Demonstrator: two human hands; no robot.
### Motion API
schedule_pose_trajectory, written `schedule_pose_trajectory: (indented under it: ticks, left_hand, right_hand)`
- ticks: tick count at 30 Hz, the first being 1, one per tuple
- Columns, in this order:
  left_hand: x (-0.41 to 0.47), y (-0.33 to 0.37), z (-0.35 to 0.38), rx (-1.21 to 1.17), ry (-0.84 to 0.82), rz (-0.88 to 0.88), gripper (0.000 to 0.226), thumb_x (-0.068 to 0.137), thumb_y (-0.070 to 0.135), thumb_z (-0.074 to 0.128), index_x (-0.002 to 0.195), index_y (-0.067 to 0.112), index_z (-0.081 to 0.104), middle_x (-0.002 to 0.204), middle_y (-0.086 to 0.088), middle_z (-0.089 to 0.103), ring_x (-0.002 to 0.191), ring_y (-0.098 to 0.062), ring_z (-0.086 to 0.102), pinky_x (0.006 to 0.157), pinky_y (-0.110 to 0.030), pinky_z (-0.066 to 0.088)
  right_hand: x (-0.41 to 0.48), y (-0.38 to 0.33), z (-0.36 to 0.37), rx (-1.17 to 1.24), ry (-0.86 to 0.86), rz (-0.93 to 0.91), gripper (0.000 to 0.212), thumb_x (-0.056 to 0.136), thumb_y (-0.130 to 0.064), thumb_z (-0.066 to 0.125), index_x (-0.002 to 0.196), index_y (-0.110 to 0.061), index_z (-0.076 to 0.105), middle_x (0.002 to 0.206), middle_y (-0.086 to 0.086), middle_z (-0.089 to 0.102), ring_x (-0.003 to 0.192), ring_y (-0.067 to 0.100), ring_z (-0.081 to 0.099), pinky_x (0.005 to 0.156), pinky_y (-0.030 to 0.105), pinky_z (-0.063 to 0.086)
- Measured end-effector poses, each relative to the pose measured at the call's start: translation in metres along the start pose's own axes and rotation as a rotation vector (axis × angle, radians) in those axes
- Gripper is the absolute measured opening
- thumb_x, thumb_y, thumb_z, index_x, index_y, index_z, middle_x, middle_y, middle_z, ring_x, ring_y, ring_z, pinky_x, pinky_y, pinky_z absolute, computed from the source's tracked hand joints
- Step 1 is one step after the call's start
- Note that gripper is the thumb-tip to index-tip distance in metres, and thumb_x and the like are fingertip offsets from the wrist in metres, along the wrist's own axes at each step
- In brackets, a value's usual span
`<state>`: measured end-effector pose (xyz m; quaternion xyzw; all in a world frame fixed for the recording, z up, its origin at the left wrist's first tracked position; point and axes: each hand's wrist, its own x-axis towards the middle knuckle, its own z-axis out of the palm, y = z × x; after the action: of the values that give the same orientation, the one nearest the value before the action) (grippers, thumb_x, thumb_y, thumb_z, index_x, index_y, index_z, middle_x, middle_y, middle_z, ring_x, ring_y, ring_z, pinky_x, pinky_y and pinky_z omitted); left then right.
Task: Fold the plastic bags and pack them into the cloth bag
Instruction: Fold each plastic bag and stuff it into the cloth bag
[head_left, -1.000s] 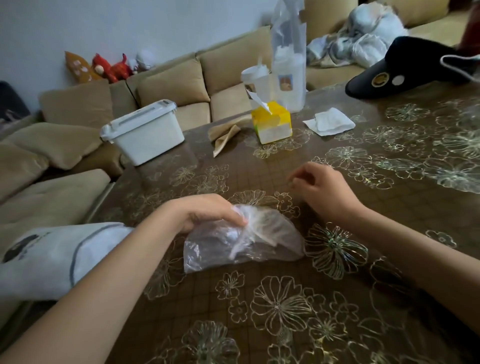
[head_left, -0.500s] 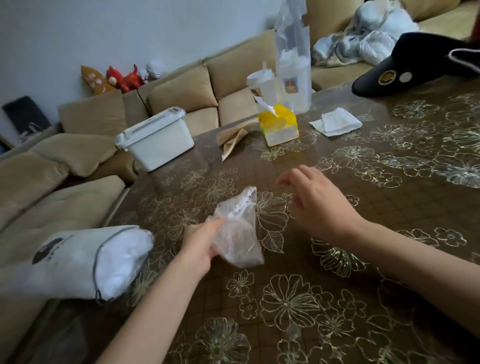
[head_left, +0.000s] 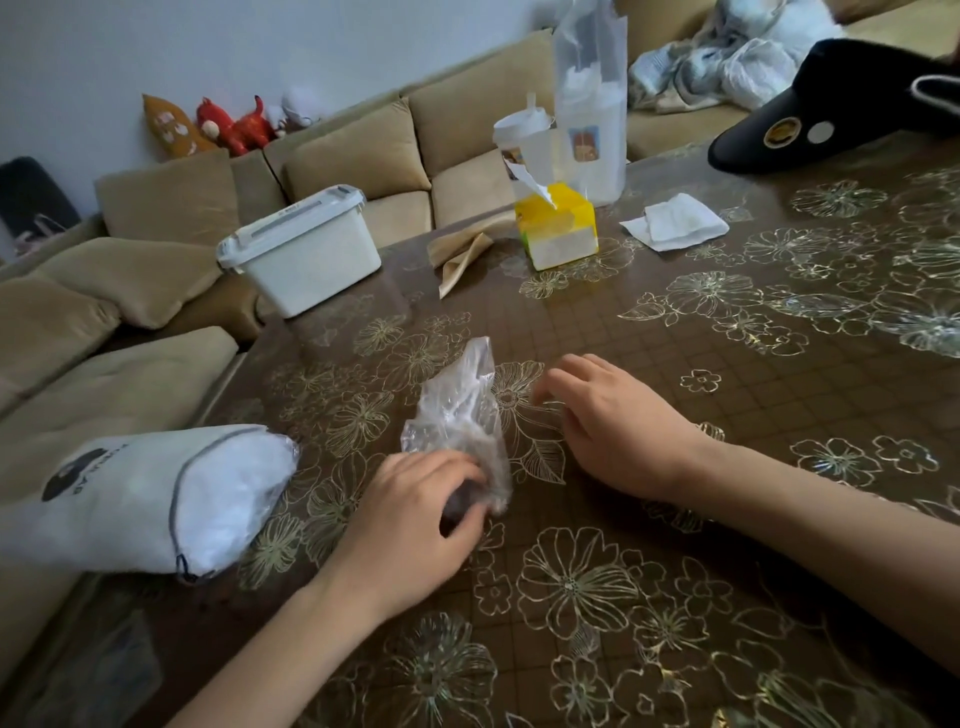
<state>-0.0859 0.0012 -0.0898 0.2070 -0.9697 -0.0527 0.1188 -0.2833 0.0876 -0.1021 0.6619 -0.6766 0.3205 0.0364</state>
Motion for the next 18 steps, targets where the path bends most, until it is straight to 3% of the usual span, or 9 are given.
schedule_pose_trajectory:
  ticks: [2,5,7,10,14,16,18]
  left_hand:
    - [0.005,-0.001,0.002,0.053,0.074,0.059,0.024,0.084,0.028,0.044,0.085,0.022,0.068,0.084,0.014,0.068,0.078,0.001,0.058,0.083,-0.023,0.040]
    - [0.010,0.002,-0.006,-0.009,0.146,0.049,0.012,0.085,0.018,0.052,0.081,0.019,0.063,0.073,0.016,0.062,0.068,-0.002,0.054,0.073,-0.012,0.034]
    - [0.010,0.004,-0.013,-0.042,0.151,0.052,0.017,0.088,0.025,0.046,0.084,0.020,0.062,0.076,0.020,0.057,0.070,0.000,0.049,0.068,-0.007,0.032]
    - [0.004,0.011,-0.013,-0.079,0.099,0.092,0.026,0.089,0.035,0.038,0.087,0.022,0.061,0.079,0.020,0.059,0.078,-0.001,0.052,0.061,-0.004,0.036]
    - [-0.010,0.008,-0.001,-0.234,0.051,0.027,0.033,0.083,0.061,0.046,0.102,0.035,0.052,0.097,0.032,0.052,0.099,0.019,0.046,0.081,0.002,0.033]
    - [-0.018,0.002,0.005,-0.281,0.083,-0.011,0.046,0.075,0.070,0.053,0.108,0.040,0.045,0.109,0.032,0.049,0.109,0.017,0.044,0.089,0.000,0.033]
    - [-0.021,-0.004,0.012,-0.287,0.150,-0.023,0.043,0.075,0.062,0.059,0.107,0.035,0.049,0.109,0.026,0.051,0.108,0.009,0.048,0.091,-0.004,0.035]
  right_hand:
    - [0.000,-0.003,0.000,0.001,-0.029,-0.022,0.038,0.069,0.005,0.048,0.102,-0.005,0.062,0.097,0.012,0.062,0.087,0.033,0.058,0.075,0.048,0.052]
    - [-0.004,-0.011,0.000,-0.014,-0.080,-0.105,0.047,0.067,-0.003,0.052,0.113,-0.008,0.059,0.107,0.009,0.060,0.096,0.028,0.056,0.084,0.043,0.051]
    - [-0.006,-0.016,0.000,-0.054,-0.140,-0.203,0.053,0.066,-0.011,0.066,0.119,-0.010,0.056,0.119,0.007,0.056,0.108,0.025,0.052,0.093,0.037,0.045]
    - [-0.007,-0.022,0.004,-0.061,-0.154,-0.269,0.044,0.065,-0.022,0.075,0.106,-0.013,0.060,0.114,0.003,0.057,0.102,0.022,0.052,0.087,0.029,0.038]
    - [-0.008,-0.019,0.007,0.024,-0.189,-0.265,0.014,0.074,-0.027,0.066,0.084,-0.016,0.064,0.093,0.001,0.060,0.084,0.020,0.056,0.074,0.038,0.048]
    - [-0.007,-0.016,0.007,0.073,-0.223,-0.237,0.010,0.075,-0.022,0.066,0.082,-0.015,0.065,0.092,0.002,0.061,0.083,0.021,0.059,0.074,0.041,0.051]
    - [-0.006,-0.014,0.006,0.118,-0.225,-0.198,0.008,0.075,-0.018,0.066,0.082,-0.014,0.066,0.093,0.002,0.062,0.084,0.020,0.060,0.077,0.039,0.051]
